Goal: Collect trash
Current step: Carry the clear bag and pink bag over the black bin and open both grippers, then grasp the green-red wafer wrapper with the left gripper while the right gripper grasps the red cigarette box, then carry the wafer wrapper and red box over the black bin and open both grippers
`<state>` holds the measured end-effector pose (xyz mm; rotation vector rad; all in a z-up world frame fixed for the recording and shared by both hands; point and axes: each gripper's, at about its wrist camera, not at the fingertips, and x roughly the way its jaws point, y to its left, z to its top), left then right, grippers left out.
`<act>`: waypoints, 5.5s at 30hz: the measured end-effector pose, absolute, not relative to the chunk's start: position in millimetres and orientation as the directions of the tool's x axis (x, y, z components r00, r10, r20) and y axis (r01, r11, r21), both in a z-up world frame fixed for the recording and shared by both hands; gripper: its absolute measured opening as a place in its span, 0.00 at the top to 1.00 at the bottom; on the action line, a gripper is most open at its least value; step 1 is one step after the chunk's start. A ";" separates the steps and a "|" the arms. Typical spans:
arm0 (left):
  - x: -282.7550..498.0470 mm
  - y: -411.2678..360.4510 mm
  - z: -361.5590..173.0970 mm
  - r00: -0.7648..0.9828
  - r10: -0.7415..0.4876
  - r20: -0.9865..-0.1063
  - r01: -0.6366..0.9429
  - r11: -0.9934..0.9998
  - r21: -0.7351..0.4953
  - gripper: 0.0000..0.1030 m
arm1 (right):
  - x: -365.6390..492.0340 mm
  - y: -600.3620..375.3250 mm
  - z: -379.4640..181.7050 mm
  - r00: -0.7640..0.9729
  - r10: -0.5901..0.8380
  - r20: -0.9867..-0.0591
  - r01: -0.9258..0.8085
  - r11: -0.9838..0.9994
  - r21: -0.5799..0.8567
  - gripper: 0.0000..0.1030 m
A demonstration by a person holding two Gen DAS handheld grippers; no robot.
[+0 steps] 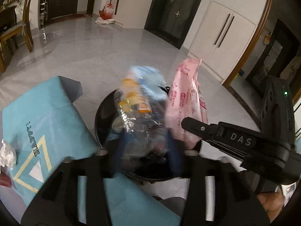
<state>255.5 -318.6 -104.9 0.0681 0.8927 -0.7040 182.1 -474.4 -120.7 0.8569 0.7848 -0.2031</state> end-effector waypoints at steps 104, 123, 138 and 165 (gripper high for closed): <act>214.6 102.8 -114.1 0.585 -0.171 -0.793 0.058 0.984 -0.169 0.84 | 246.4 -88.4 -117.2 0.482 0.468 -0.740 -0.405 0.869 0.285 0.77; 177.9 12.1 -92.9 0.630 -0.245 -0.737 0.211 0.967 -0.141 0.83 | 200.6 -224.0 -67.9 0.686 0.401 -0.607 -0.205 0.907 0.367 0.77; 154.6 -22.4 -82.0 0.615 -0.322 -0.720 0.196 0.947 -0.255 0.82 | 167.7 -303.5 -53.5 0.827 0.163 -0.538 0.000 0.957 0.290 0.77; 176.6 -138.0 -59.7 0.574 -0.438 -0.692 0.396 0.888 -0.233 0.82 | 162.6 -363.2 -58.5 0.837 0.109 -0.537 0.122 0.918 0.377 0.78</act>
